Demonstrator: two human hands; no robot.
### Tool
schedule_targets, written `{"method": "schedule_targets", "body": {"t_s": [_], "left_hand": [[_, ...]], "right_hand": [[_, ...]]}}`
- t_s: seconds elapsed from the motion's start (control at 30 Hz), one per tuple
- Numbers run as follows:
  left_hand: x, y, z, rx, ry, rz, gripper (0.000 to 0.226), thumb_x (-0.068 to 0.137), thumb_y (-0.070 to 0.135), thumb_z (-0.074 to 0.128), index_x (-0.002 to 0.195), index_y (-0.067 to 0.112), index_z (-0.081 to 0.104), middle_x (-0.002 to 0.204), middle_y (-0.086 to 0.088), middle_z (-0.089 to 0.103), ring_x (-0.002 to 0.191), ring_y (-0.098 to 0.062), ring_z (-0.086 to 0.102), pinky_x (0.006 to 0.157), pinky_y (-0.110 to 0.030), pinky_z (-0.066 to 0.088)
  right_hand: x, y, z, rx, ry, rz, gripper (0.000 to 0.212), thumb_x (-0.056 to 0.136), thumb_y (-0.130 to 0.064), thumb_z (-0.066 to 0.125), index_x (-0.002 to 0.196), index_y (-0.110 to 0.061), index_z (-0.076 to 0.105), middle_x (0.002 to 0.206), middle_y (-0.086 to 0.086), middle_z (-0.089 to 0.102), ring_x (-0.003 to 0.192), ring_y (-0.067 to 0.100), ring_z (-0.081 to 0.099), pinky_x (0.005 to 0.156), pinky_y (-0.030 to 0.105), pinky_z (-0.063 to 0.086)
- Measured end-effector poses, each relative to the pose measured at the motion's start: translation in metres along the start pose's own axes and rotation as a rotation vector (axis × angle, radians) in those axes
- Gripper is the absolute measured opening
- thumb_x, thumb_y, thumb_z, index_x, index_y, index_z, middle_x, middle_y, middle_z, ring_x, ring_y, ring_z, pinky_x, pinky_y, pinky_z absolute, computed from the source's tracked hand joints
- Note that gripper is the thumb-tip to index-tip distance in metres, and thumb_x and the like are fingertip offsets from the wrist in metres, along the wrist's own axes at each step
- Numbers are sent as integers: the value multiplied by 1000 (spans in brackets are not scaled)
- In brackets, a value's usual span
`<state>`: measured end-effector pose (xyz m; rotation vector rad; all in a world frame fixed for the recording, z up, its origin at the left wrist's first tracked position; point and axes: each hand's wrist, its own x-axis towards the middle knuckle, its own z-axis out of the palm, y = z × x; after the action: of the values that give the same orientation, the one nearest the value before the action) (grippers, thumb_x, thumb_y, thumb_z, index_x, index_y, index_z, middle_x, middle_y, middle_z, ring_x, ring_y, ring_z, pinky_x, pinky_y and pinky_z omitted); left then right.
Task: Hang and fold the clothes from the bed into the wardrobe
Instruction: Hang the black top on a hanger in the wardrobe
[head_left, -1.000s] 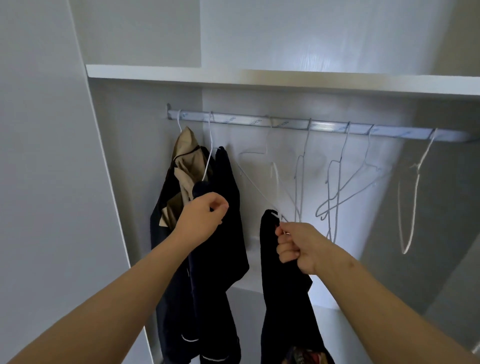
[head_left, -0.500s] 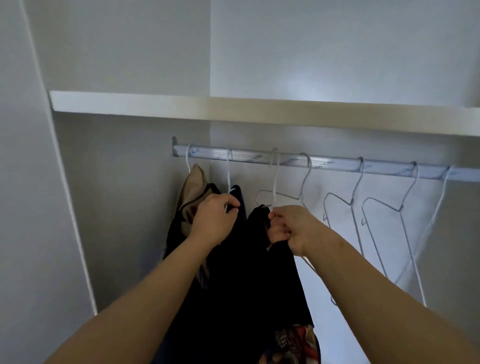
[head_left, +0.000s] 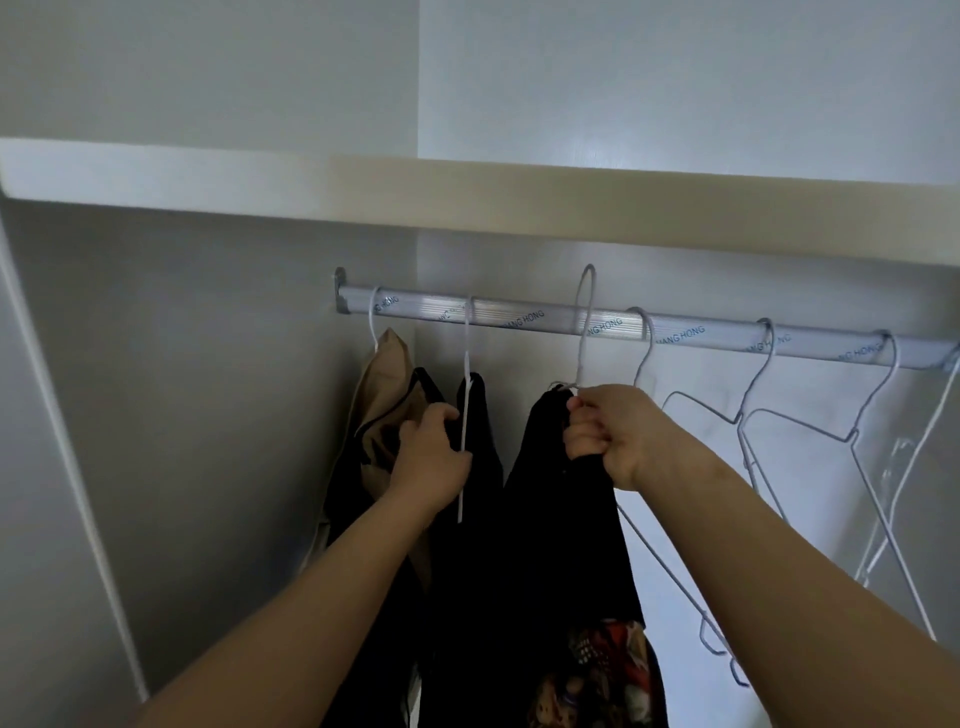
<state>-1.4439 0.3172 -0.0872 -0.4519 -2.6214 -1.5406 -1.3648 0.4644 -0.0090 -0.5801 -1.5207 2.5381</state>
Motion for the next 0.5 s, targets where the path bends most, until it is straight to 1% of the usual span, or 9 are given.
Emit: {"method": "schedule_targets", "body": {"t_s": [0.07, 0.1, 0.17, 0.23, 0.3, 0.37, 0.43, 0.5], "left_hand": [[-2, 0, 3, -266, -27, -119, 47, 87, 4, 55, 127, 21, 39, 96, -3, 51, 73, -13, 52, 55, -19, 42], [-4, 0, 5, -318, -29, -138, 48, 87, 5, 55, 129, 21, 38, 91, -3, 53, 74, -14, 54, 56, -21, 44], [-8, 0, 11, -297, -10, -113, 50, 86, 9, 60, 130, 20, 37, 89, -1, 54, 78, -14, 56, 60, -23, 45], [-13, -3, 14, -255, -14, -98, 49, 86, 11, 62, 127, 20, 38, 89, 1, 55, 79, -11, 56, 59, -21, 44], [-20, -8, 16, -187, -63, -117, 35, 86, 8, 58, 117, 19, 46, 89, 2, 56, 77, -9, 55, 58, -18, 43], [-27, -13, 15, -137, -66, -132, 17, 88, 4, 52, 96, 20, 56, 87, 0, 57, 73, -10, 53, 57, -16, 42], [-30, -18, 7, -140, -30, -135, 24, 88, 0, 49, 78, 21, 55, 78, -2, 55, 66, -11, 50, 52, -15, 41], [-30, -19, -3, -150, -27, -156, 26, 88, -2, 49, 73, 20, 54, 72, -1, 52, 62, -11, 47, 50, -15, 38]], "right_hand": [[8, 6, 3, -25, 30, 10, 34, 97, -5, 28, 65, -12, 36, 28, -5, 26, 21, 4, 17, 26, 9, 10], [13, 11, 5, -33, 44, 22, 34, 97, -4, 28, 65, -13, 35, 28, -5, 27, 21, 4, 16, 26, 9, 10], [22, 21, 8, -65, 58, 33, 34, 96, -3, 27, 65, -12, 36, 28, -4, 28, 21, 5, 17, 28, 8, 10], [30, 28, 10, -111, 63, 27, 35, 95, -2, 27, 64, -11, 37, 27, -4, 29, 21, 5, 18, 29, 8, 10], [34, 29, 11, -154, 63, 6, 36, 96, -2, 26, 64, -11, 39, 26, -4, 31, 19, 5, 19, 28, 8, 11], [37, 28, 7, -207, 64, -10, 37, 99, -5, 25, 66, -10, 39, 24, -5, 33, 18, 5, 21, 25, 9, 12], [40, 26, -3, -274, 123, -58, 36, 98, -6, 30, 64, -9, 41, 24, -5, 32, 18, 5, 21, 27, 11, 15], [40, 25, -13, -351, 145, -101, 34, 96, -3, 32, 64, -9, 41, 25, -5, 33, 19, 6, 21, 31, 14, 19]]}}
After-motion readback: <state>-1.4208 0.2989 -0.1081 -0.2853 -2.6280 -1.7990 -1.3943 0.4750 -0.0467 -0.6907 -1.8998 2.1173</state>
